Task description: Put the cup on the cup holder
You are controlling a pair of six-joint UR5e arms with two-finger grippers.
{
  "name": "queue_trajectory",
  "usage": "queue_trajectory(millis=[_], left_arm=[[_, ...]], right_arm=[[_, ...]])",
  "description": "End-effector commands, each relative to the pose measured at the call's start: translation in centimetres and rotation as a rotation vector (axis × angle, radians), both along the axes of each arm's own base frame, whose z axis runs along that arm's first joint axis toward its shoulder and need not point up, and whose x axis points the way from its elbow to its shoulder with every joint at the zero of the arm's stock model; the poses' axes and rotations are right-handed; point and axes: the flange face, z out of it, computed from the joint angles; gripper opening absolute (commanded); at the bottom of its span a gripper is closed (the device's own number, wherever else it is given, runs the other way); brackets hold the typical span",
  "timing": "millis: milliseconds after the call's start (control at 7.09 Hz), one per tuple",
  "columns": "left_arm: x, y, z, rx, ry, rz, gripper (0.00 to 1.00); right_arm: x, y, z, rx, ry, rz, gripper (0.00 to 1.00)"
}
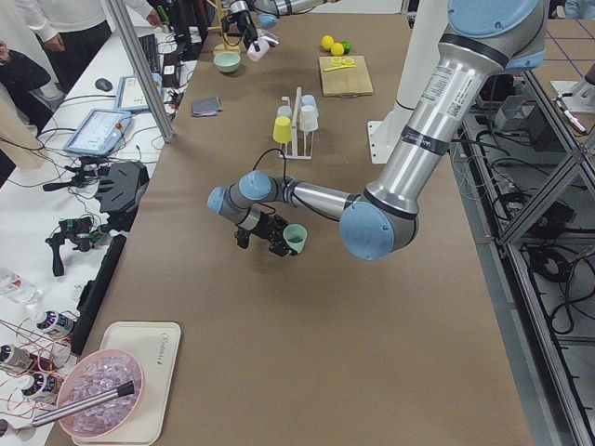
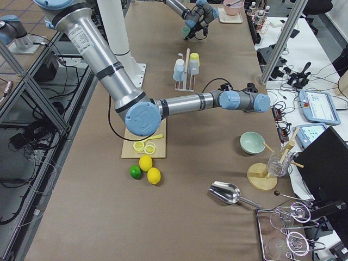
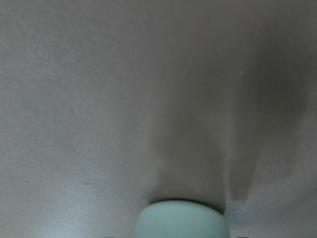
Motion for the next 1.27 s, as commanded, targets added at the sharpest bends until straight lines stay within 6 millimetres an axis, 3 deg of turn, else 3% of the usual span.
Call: queue_trajectory(millis=[0,141,282,423,564,705,846,1128], left_arm=[[0.3,0.4,-0.1,-0.014,0.01,-0.005,0.14],[0.3,0.5,-0.2,-0.017,0.012,-0.008,0.0],[0.2,0.3,-0.9,-0.016,0.01,-0.019,0.0],[-0.9,-0.5,-2.1,-0.005,0.014,-0.053,0.0],[-4.0,-2.6,-3.7,0.027,0.037,-0.114,0.0],[-5.6,-4.2,-5.2,0.045,0.096,-0.169,0.0],[-7.1,-5.8,-6.2,0.114,0.143,-0.21,0.0],[-9.4,-9.2,-8.1,0.277,0.196,-0.398,0.0]], right_arm=[[1.1,0.7,0.5,0.254,-0.376,0.126,0.29],[1.5,0.5,-0.1,0.393,-0.529,0.219,0.28],[1.9,1.0,0.8,0.517,-0.628,0.308,0.27],[0.6,1.7,1.4,0.607,-0.736,0.392,0.26],[-1.1,2.1,1.4,0.667,-0.836,0.476,0.26],[-2.4,2.4,0.6,0.702,-0.914,0.528,0.26],[-4.2,3.0,-0.3,0.735,-0.983,0.554,0.26],[-11.3,5.7,-1.4,0.796,-1.119,0.636,0.27]])
